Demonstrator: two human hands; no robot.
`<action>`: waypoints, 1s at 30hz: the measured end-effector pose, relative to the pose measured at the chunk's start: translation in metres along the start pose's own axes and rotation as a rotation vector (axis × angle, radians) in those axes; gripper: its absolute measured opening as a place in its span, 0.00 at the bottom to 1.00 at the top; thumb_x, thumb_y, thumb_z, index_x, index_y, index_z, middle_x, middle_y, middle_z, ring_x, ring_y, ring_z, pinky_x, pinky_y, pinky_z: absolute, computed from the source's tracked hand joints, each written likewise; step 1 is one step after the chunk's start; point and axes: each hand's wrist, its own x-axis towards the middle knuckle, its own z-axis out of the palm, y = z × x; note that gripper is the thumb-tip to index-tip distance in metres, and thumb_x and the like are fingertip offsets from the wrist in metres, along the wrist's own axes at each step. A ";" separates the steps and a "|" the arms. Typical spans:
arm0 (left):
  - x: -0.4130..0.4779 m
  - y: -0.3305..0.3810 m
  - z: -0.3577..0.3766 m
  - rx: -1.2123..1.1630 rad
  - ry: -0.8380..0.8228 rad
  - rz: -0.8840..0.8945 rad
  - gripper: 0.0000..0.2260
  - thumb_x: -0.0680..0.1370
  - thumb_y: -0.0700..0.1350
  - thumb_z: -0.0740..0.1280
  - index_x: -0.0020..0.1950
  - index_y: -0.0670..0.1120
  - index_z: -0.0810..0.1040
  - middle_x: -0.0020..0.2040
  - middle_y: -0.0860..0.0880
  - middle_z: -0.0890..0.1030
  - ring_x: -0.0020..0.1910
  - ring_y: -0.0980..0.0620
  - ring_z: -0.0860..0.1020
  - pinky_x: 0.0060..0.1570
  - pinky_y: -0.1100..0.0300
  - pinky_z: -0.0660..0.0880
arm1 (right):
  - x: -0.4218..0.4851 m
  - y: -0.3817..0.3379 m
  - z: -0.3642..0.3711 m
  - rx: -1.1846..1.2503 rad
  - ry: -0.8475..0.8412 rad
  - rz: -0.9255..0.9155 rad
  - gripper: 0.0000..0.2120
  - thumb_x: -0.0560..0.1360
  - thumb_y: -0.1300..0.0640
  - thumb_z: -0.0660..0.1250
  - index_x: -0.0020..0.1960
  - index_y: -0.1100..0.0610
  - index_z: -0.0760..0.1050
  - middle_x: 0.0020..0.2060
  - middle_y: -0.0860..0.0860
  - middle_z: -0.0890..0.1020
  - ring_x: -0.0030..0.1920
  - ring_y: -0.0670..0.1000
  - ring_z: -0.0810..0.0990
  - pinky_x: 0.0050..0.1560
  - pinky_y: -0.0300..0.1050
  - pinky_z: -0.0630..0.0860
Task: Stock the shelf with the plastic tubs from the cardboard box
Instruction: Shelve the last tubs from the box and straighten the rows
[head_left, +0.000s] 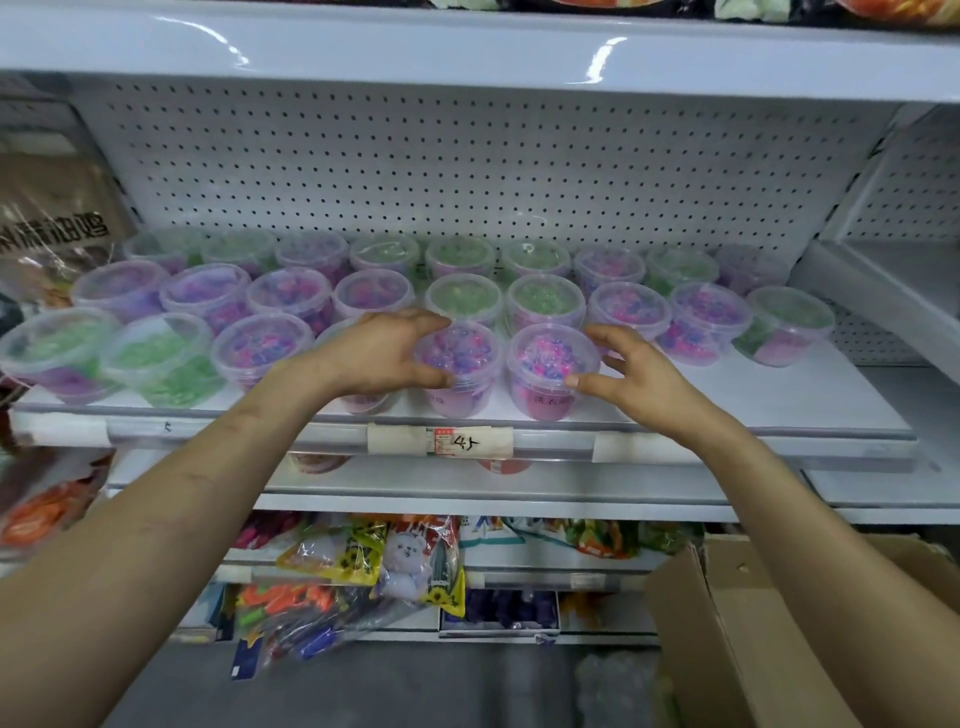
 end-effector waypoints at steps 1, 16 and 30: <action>0.000 0.000 0.000 0.000 -0.020 -0.005 0.43 0.72 0.71 0.68 0.81 0.52 0.65 0.80 0.52 0.68 0.76 0.48 0.68 0.75 0.48 0.65 | 0.000 0.000 0.001 -0.026 -0.008 0.008 0.37 0.73 0.43 0.80 0.77 0.49 0.70 0.73 0.46 0.72 0.72 0.49 0.73 0.73 0.51 0.72; -0.005 0.003 0.005 -0.007 0.056 -0.016 0.45 0.72 0.71 0.70 0.82 0.51 0.61 0.80 0.46 0.65 0.79 0.44 0.63 0.75 0.51 0.60 | 0.003 -0.017 -0.003 -0.419 -0.041 0.003 0.42 0.75 0.46 0.77 0.82 0.53 0.60 0.78 0.55 0.66 0.77 0.56 0.67 0.74 0.51 0.67; -0.002 0.032 0.022 0.104 0.178 -0.112 0.47 0.73 0.70 0.70 0.82 0.44 0.59 0.77 0.40 0.69 0.75 0.37 0.67 0.75 0.46 0.62 | 0.010 -0.017 0.003 -0.405 -0.032 0.041 0.48 0.73 0.43 0.79 0.83 0.53 0.56 0.81 0.55 0.64 0.79 0.56 0.65 0.76 0.52 0.67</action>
